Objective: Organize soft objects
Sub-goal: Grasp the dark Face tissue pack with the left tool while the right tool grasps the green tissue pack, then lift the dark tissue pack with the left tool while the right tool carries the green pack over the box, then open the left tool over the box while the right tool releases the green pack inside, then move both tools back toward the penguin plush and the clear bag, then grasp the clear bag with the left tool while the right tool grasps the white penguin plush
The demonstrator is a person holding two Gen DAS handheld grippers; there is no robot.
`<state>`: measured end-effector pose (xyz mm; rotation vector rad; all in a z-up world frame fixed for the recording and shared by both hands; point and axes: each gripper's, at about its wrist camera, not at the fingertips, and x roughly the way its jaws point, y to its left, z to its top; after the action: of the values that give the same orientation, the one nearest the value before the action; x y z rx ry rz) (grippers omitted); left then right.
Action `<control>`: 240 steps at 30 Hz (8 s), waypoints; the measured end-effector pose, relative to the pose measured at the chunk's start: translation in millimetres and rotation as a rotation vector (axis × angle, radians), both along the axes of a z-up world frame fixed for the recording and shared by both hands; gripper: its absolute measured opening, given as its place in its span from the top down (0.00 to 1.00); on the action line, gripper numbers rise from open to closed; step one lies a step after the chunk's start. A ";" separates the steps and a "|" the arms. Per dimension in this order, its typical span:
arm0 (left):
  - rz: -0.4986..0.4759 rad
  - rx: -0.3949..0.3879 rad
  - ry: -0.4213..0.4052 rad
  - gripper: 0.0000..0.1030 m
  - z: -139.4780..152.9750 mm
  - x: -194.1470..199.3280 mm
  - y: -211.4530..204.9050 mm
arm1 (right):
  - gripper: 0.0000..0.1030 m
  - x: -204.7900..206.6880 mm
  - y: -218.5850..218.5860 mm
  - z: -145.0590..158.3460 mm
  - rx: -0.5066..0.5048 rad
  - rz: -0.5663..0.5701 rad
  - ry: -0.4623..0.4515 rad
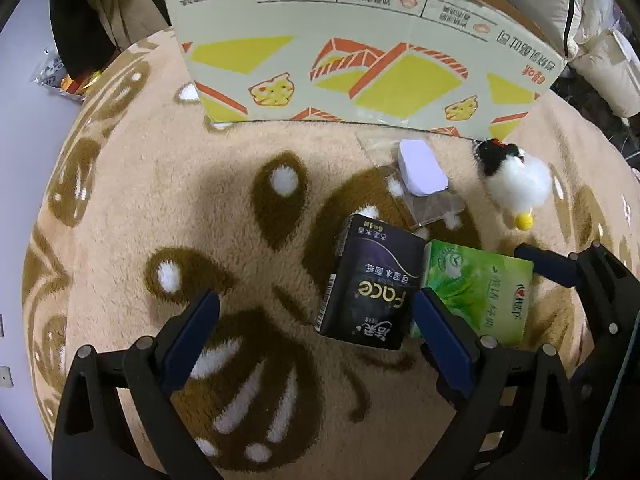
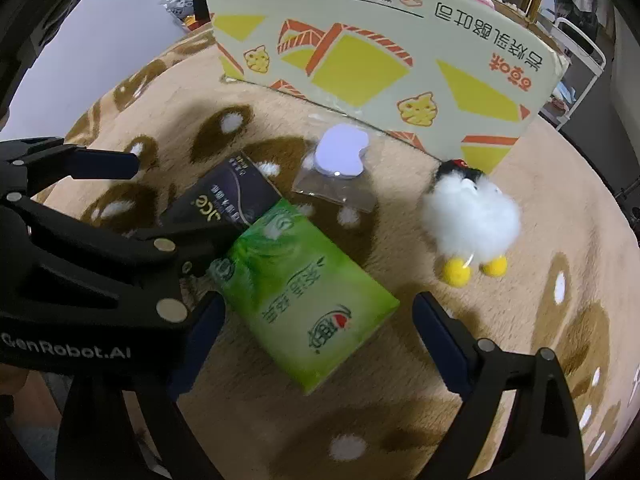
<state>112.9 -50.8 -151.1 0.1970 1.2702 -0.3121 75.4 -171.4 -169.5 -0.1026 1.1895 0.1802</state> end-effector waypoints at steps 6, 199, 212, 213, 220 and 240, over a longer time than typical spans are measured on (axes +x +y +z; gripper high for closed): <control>-0.019 0.015 0.011 0.06 -6.1 7.6 -9.2 | 0.04 6.9 6.5 -8.9 -0.004 0.009 0.014; 0.077 -0.053 -0.528 0.07 125.9 -34.7 26.6 | 0.00 -43.5 -83.4 129.7 0.088 -0.179 -0.444; 0.062 -0.083 -0.462 0.07 99.1 2.6 8.8 | 0.00 -18.6 -106.2 110.0 0.108 -0.283 -0.389; 0.063 -0.081 -0.456 0.07 96.0 6.8 6.7 | 0.00 -16.5 -109.6 108.8 0.113 -0.293 -0.385; 0.064 -0.081 -0.395 0.07 71.9 32.0 -7.8 | 0.00 8.9 -130.5 88.7 0.228 -0.367 -0.318; -0.052 -0.026 -0.311 0.07 15.9 36.4 -50.8 | 0.03 45.0 -137.1 32.0 0.266 -0.367 -0.131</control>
<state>149.3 -101.6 -135.2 0.2462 0.9542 -0.3288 120.4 -308.6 -137.4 0.3314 1.0250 0.0070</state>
